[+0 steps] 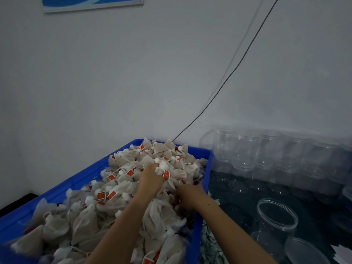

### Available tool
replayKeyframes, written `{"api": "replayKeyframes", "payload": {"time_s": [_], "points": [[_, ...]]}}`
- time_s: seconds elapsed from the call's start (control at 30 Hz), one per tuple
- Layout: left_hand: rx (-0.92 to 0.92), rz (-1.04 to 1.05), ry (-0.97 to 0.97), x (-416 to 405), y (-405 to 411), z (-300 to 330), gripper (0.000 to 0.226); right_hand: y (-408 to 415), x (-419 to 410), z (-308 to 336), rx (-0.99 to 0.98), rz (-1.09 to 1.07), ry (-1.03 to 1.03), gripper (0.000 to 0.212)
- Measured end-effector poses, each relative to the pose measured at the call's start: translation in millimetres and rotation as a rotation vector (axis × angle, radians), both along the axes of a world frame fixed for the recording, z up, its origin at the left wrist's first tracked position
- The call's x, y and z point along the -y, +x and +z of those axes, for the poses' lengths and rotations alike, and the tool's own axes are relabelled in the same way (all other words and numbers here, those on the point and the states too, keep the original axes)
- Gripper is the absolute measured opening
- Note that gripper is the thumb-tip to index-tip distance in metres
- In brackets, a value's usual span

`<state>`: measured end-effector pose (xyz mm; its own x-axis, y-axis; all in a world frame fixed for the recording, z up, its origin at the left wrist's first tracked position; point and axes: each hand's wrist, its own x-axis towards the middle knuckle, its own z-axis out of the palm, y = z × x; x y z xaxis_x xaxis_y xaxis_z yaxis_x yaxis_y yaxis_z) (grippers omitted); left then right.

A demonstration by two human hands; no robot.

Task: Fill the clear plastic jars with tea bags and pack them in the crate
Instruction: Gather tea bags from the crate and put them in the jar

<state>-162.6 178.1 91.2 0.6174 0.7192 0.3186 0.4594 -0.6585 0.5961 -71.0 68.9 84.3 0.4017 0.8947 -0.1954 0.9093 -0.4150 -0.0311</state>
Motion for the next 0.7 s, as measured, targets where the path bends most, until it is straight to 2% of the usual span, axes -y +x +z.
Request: {"api": "replayKeyframes", "payload": {"time_s": [0.1,0.2,0.3,0.37,0.47,0.53,0.57,0.63,0.7], "points": [[0.027,0.005,-0.039,0,-2,0,0.023,-2,-1,-3,0.020,-0.101,0.224,0.009],[0.039,-0.041,-0.081,-1,-4,0,0.029,4,1,0,-0.105,-0.279,0.573,0.011],[-0.045,-0.174,-0.057,3,-3,2,0.022,13,1,14,-0.188,-0.280,0.807,0.013],[-0.019,-0.231,-0.071,7,-1,4,0.020,15,-1,25,-0.387,-0.211,0.877,0.012],[-0.025,-0.200,-0.076,10,0,3,0.017,17,-3,36,-0.773,-0.071,0.882,0.014],[-0.004,-0.138,-0.109,10,-2,2,0.021,23,-6,36,-0.888,-0.069,0.891,0.012],[0.008,-0.098,-0.118,9,-3,2,0.021,28,-9,33,-0.869,-0.111,0.926,0.009],[0.025,-0.019,-0.113,6,-4,1,0.022,42,-14,24,-0.677,-0.245,0.985,0.009],[0.061,0.045,-0.138,5,-4,1,0.018,53,-17,13,-0.522,-0.325,0.932,0.012]]}}
